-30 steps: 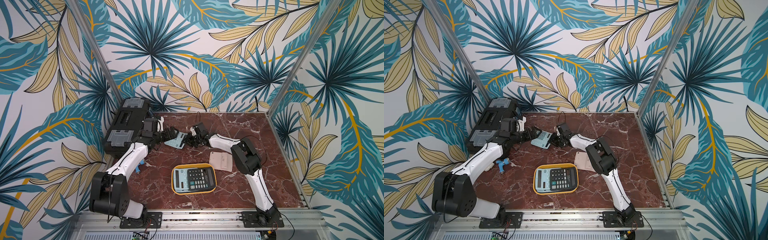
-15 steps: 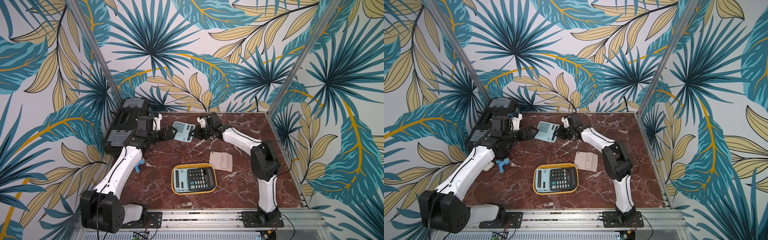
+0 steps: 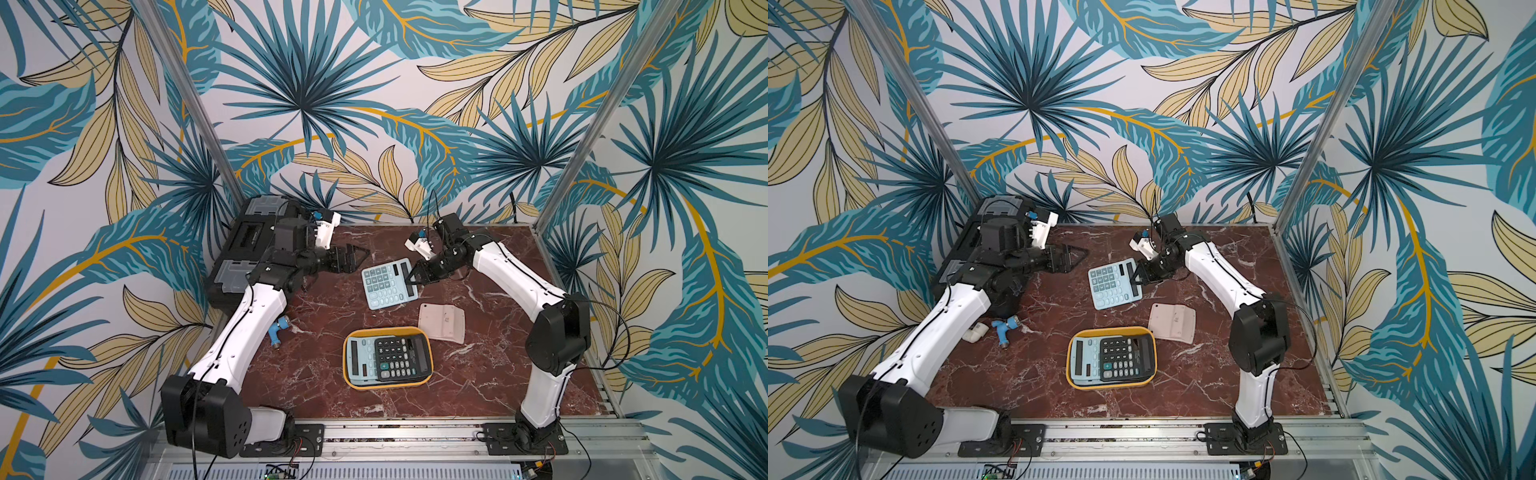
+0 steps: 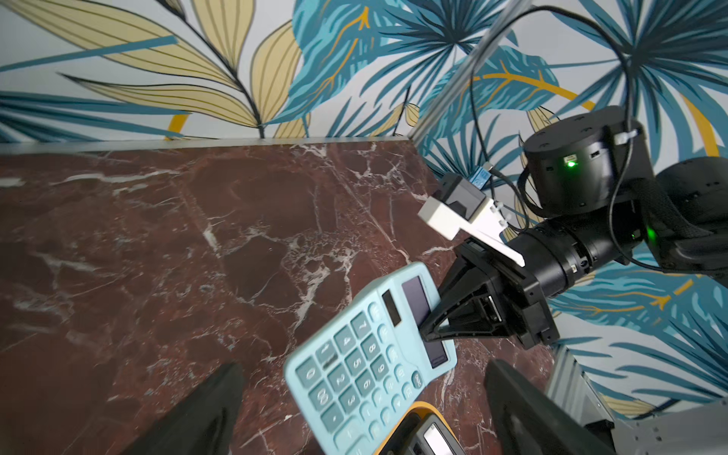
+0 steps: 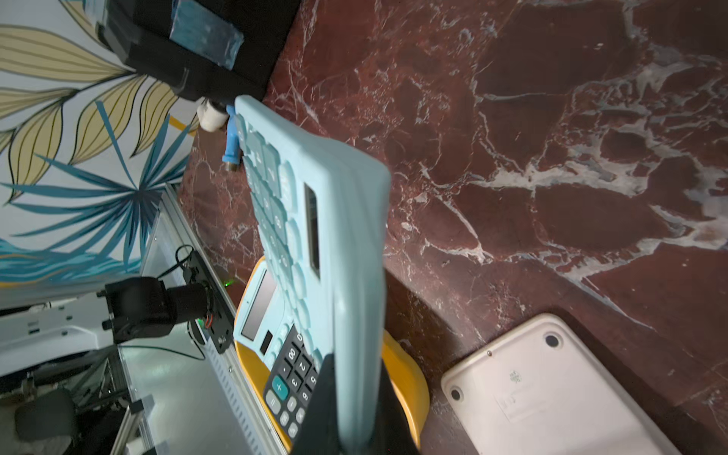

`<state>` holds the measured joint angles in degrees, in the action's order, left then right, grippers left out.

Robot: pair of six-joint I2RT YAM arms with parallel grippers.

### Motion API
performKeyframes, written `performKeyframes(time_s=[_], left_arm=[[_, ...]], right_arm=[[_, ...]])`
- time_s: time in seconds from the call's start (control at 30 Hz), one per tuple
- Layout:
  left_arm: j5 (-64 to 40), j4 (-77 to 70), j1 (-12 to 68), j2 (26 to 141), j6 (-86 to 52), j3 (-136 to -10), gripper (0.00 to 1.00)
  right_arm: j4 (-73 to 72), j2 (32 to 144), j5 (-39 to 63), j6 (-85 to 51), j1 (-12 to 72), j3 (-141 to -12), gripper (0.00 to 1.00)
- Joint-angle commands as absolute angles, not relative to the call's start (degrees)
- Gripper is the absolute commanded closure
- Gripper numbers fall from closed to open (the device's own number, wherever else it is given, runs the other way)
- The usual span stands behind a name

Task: Put the calculator in the storage box
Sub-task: Pick up the calculator at the center of the board.

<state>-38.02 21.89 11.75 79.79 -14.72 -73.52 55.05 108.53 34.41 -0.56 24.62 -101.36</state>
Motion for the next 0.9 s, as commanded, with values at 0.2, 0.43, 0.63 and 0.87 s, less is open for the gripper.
performKeyframes(time_s=[0.2, 0.43, 0.63, 0.87], left_arm=[[-52.2, 28.8, 15.8, 92.6, -2.8, -83.2, 0.0], [-60.8, 29.4, 16.0, 98.7, -2.8, -84.5, 0.08], [-64.8, 29.5, 16.2, 102.9, -3.7, -85.4, 0.26], [-66.3, 29.4, 17.0, 102.3, -3.5, -84.1, 0.53]], right_arm=[[70.0, 105.6, 34.8, 12.5, 24.8, -105.6, 1.0], [70.4, 104.7, 37.9, 14.1, 25.1, -105.3, 1.0], [70.5, 103.9, 38.2, 15.3, 25.2, -104.4, 1.0], [70.5, 104.4, 37.5, 15.6, 25.2, -105.5, 1.0]])
